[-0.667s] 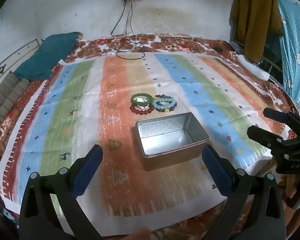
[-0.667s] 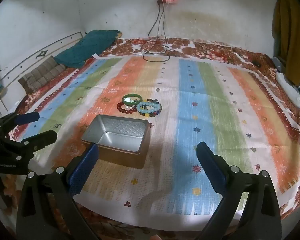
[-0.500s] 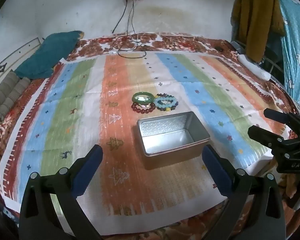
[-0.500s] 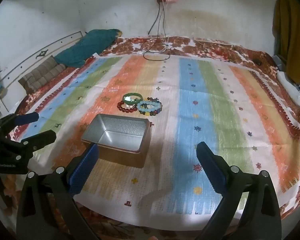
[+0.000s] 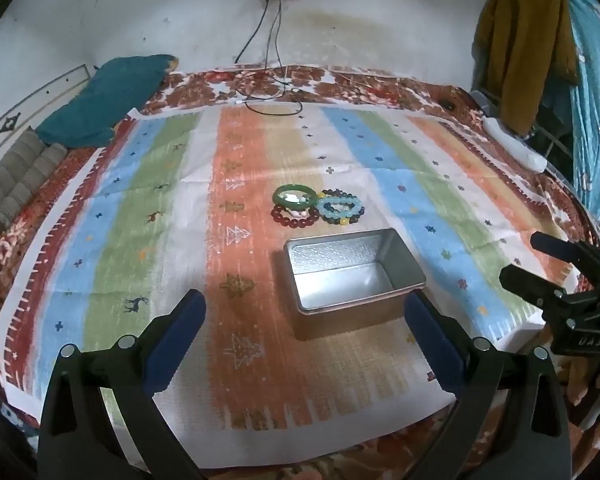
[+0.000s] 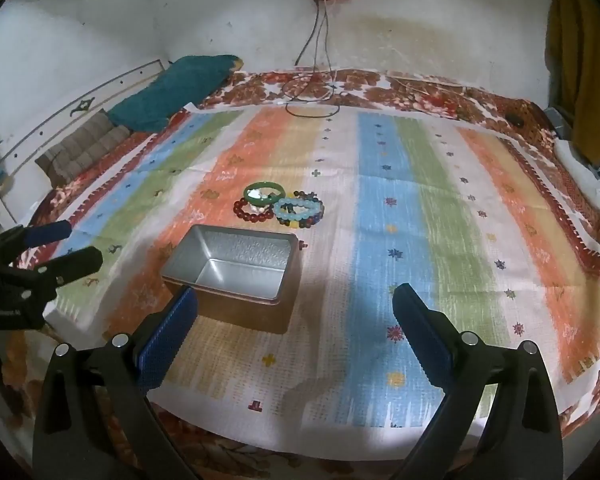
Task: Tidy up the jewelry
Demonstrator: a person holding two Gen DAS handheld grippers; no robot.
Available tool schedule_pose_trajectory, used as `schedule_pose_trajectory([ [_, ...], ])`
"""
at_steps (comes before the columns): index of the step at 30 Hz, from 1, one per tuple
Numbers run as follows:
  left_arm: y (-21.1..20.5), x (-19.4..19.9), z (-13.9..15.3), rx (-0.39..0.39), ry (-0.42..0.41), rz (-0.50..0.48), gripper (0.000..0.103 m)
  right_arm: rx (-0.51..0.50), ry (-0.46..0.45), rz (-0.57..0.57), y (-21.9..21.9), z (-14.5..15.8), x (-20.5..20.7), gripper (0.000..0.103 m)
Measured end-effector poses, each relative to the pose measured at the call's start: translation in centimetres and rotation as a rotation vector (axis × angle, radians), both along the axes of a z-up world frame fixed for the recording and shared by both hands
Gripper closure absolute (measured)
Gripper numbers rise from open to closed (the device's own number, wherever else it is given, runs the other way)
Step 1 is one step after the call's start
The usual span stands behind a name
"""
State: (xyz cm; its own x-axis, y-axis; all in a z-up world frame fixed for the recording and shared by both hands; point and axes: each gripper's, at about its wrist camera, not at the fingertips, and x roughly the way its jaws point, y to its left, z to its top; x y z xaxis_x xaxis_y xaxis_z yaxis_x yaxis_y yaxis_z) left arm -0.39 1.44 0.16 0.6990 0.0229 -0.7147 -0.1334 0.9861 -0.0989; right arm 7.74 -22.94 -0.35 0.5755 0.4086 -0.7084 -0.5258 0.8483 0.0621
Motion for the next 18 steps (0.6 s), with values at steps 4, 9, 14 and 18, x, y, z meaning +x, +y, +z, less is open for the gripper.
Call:
schedule_pose_trajectory([
  [4,-0.33,0.10,-0.04,0.000,0.007,-0.002,0.006,-0.007,0.003,0.008,0.08,-0.15,-0.05,0.004],
  [9,-0.37,0.05,-0.12,-0.002,0.004,0.000,0.006,-0.013,0.002,0.010,0.24,-0.16,-0.17,0.004],
  [14,-0.46,0.04,-0.36,0.001,0.006,0.005,0.006,-0.013,0.003,0.008,0.32,-0.25,-0.24,0.004],
  [18,0.24,0.21,-0.17,-0.012,0.014,0.022,0.006,-0.010,-0.004,-0.001,0.23,-0.12,-0.26,0.004],
])
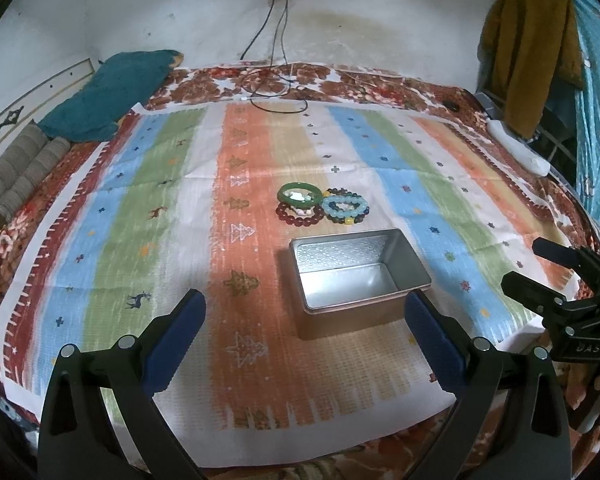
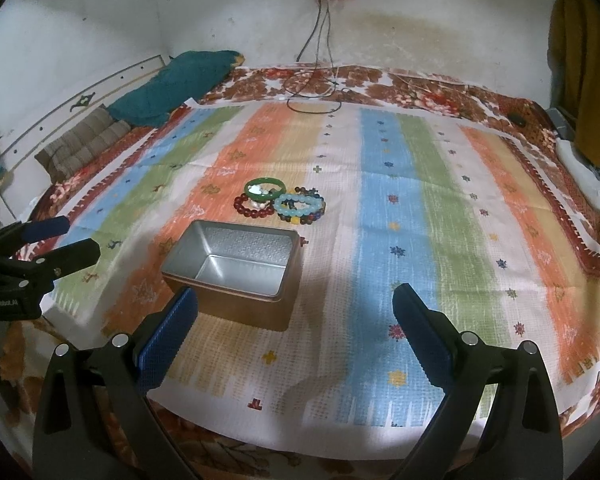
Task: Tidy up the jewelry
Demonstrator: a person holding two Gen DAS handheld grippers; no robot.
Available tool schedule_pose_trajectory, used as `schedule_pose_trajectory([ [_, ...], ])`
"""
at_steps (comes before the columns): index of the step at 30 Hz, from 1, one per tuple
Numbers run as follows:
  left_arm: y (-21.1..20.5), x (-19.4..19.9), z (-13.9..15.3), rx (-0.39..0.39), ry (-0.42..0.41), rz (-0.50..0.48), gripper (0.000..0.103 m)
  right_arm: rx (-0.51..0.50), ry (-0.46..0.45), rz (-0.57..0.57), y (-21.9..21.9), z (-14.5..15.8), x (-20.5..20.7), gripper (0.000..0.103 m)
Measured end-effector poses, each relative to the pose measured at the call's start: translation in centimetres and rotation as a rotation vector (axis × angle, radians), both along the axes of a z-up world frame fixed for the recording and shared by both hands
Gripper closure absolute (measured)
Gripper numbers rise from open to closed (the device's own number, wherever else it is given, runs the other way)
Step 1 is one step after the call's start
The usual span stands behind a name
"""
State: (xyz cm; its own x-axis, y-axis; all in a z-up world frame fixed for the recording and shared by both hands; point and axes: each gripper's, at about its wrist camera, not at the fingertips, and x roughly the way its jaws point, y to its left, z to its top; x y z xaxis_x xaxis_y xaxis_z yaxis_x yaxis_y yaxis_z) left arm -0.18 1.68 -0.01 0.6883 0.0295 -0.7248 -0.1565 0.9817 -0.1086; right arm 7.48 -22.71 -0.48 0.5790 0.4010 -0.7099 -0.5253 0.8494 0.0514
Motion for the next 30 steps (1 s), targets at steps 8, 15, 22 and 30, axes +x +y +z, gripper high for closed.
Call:
schedule_pose_trajectory([
  [8,0.5,0.0,-0.2,-0.017,0.005,0.017,0.006,0.008,-0.001,-0.027,-0.5,0.1,0.4,0.004],
  [15,0.5,0.0,-0.2,-0.016,0.004,0.017,0.006,0.000,0.010,-0.023,-0.3,0.0,0.8,0.004],
  [22,0.7,-0.2,-0.3,-0.016,0.009,0.018,0.006,-0.009,0.011,-0.021,-0.2,-0.2,0.7,0.004],
  [30,1.2,-0.9,-0.5,-0.013,0.016,0.025,0.006,-0.009,0.011,-0.020,-0.2,-0.2,0.6,0.004],
])
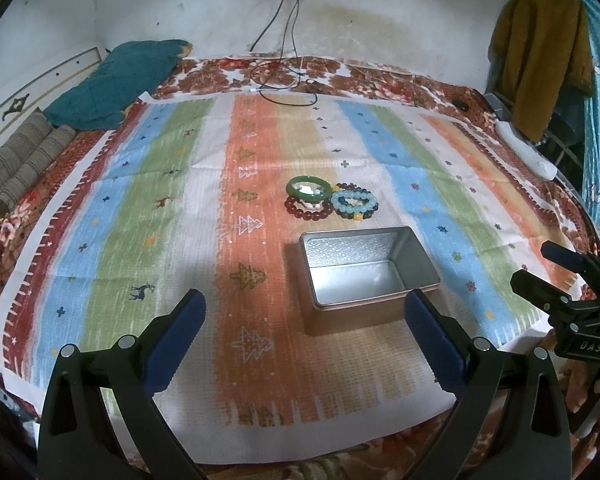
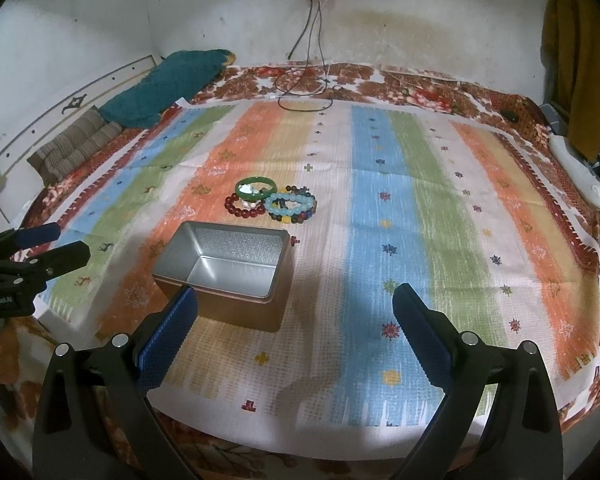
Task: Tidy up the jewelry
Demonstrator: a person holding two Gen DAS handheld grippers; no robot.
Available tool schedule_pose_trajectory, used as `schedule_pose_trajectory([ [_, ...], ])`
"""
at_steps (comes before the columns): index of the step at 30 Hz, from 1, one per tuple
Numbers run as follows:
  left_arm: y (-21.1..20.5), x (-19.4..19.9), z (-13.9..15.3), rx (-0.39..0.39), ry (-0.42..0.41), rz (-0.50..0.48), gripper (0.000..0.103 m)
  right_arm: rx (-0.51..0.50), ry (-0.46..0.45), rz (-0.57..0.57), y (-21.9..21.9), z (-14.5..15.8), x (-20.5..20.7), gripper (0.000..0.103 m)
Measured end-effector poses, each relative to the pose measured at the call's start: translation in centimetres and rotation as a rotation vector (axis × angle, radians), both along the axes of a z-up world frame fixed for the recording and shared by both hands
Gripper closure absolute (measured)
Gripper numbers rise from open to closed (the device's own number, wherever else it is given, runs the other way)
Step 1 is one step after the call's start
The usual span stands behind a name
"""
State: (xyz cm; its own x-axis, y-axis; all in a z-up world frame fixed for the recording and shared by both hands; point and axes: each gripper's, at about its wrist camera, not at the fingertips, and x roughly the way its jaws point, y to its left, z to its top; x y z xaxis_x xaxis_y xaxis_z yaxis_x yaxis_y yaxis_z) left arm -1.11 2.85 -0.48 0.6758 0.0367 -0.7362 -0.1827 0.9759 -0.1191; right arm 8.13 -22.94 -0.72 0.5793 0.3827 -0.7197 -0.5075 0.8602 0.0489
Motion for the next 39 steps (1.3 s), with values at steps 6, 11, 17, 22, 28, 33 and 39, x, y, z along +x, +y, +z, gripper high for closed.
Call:
schedule_pose_trajectory([
  [6,-0.4,0.8,0.0,0.000,0.004,-0.002,0.006,0.001,0.001,-0.002,0.0,0.0,0.1,0.004],
  [11,-0.4,0.9,0.0,0.000,0.005,-0.002,0.006,0.000,0.002,-0.001,0.0,0.0,0.1,0.004],
  [17,-0.2,0.7,0.0,0.005,0.005,0.002,0.006,-0.001,0.002,-0.001,-0.1,-0.1,0.2,0.004],
  [22,-0.1,1.6,0.2,0.010,0.014,0.006,0.006,-0.002,0.016,-0.009,-0.1,-0.4,1.0,0.004],
  [28,0.2,4.0,0.6,0.035,0.027,0.014,0.006,-0.024,0.026,-0.009,0.8,-0.2,3.0,0.004],
  [33,0.7,5.8,0.7,0.040,0.047,0.017,0.006,-0.042,0.049,-0.005,1.5,0.1,4.6,0.004],
  [39,0.7,8.8,0.4,0.075,0.084,0.022,0.006,-0.052,0.087,-0.005,2.5,-0.1,6.8,0.004],
])
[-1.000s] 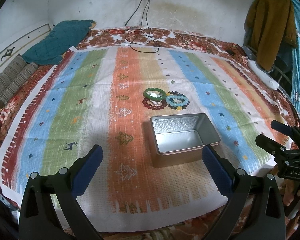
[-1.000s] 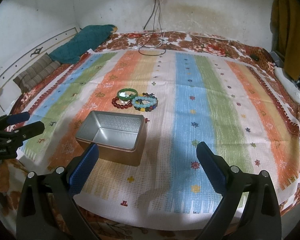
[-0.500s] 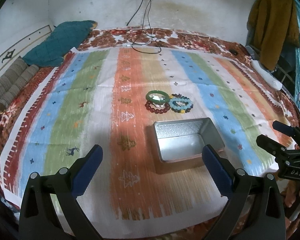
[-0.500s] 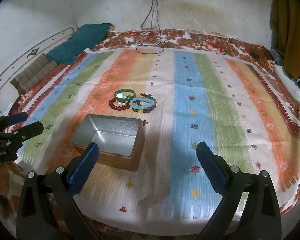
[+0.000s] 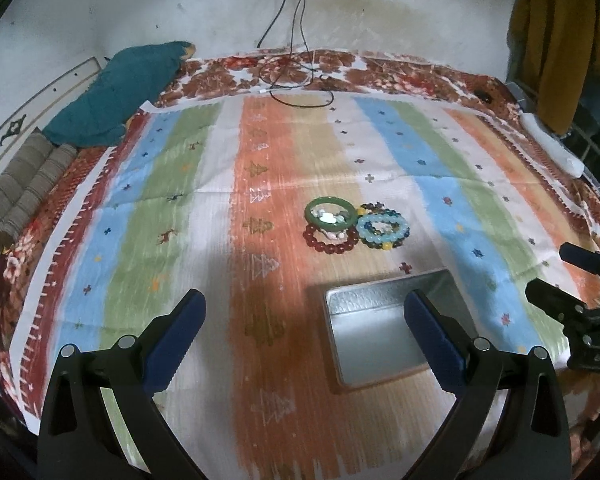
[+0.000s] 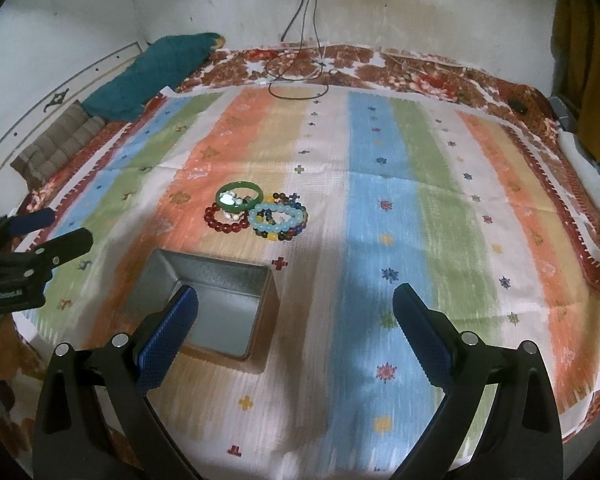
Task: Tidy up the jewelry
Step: 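Move both tools forward past the tin toward the bracelet cluster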
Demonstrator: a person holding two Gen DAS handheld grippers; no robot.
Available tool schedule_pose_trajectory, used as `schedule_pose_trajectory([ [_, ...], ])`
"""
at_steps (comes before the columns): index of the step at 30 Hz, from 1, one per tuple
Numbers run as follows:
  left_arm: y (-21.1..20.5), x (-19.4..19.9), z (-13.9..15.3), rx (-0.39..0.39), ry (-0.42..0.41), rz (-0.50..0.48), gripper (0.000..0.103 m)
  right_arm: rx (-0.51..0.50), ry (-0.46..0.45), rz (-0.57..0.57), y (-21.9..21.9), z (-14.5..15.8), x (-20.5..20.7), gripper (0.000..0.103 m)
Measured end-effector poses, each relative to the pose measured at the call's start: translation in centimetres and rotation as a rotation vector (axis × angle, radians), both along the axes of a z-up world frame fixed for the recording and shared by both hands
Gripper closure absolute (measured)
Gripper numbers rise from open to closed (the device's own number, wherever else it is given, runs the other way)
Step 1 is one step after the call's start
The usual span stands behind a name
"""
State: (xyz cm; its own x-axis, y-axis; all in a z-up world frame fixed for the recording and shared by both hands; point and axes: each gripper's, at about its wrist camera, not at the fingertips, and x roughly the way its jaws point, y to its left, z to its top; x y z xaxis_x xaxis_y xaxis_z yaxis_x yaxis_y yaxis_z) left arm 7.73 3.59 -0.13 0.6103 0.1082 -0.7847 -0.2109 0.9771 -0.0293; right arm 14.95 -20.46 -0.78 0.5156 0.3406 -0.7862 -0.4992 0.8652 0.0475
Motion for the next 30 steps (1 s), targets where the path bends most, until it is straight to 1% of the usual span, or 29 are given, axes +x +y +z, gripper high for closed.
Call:
schedule_pose_trajectory([
  [6,0.9,2.1,-0.3,0.010,0.026,0.007,0.006,-0.010,0.034,0.001,0.8,-0.4,1.9,0.004],
  [11,1.8,3.8,-0.8,-0.005,0.030,0.022,0.006,-0.027,0.050,-0.002,1.8,-0.8,3.7,0.004],
  [16,2.5,5.4,-1.3,-0.013,0.051,0.030,0.006,-0.034,0.079,-0.016,2.4,-1.5,5.5,0.004],
  [20,2.7,6.6,-1.7,-0.016,0.061,0.027,0.006,-0.029,0.103,-0.024,2.7,-1.9,6.7,0.004],
  [25,3.7,8.0,-2.4,-0.049,0.077,0.012,0.006,-0.033,0.121,-0.039,3.3,-2.4,8.0,0.004],
  [30,3.4,9.2,-3.2,-0.040,0.098,0.000,0.006,-0.054,0.134,-0.037,4.1,-3.2,9.0,0.004],
])
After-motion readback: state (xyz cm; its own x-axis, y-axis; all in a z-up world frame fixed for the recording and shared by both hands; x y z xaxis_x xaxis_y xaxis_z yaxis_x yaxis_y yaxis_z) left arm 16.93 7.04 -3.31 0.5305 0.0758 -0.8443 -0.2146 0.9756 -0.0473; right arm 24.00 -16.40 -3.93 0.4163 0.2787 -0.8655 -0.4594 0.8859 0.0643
